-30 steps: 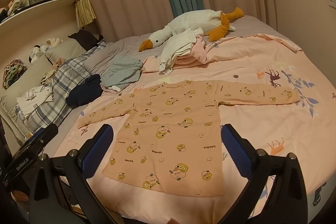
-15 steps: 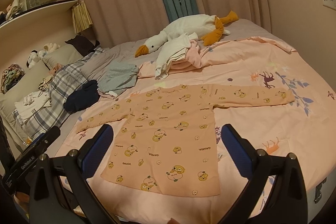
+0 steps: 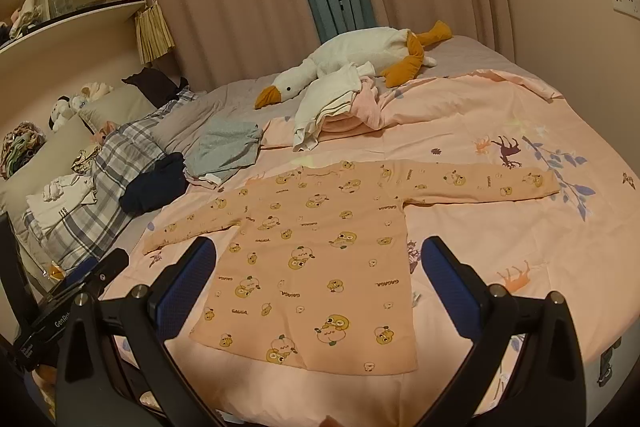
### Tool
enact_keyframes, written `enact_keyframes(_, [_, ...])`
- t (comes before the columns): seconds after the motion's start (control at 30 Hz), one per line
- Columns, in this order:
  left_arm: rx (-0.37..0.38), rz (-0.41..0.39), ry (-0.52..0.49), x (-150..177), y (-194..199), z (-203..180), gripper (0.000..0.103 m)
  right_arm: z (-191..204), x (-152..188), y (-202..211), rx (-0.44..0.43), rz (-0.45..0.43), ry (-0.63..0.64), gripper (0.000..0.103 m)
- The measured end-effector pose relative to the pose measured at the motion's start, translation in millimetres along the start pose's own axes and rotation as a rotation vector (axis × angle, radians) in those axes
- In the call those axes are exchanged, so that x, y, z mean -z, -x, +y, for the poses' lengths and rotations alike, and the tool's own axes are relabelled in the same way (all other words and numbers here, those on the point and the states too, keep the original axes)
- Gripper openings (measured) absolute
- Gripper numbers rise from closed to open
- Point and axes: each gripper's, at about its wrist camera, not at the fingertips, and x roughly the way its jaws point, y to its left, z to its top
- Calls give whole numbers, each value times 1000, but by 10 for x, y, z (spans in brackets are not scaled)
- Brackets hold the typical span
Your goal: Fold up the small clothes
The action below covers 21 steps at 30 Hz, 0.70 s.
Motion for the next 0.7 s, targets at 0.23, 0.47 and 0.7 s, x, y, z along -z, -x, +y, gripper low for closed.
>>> enact_keyframes(0.23, [21,5,16,-18,14,3,102,3,3,-1,13,-3,3,103])
enact_keyframes(0.47, [30,3,18,-34,9,0,102,11,-4,-5,14,0,4,103])
enact_keyframes(0.7, [31,-3,29,-32,9,7,102,23,-1,-5,11,-2,6,103])
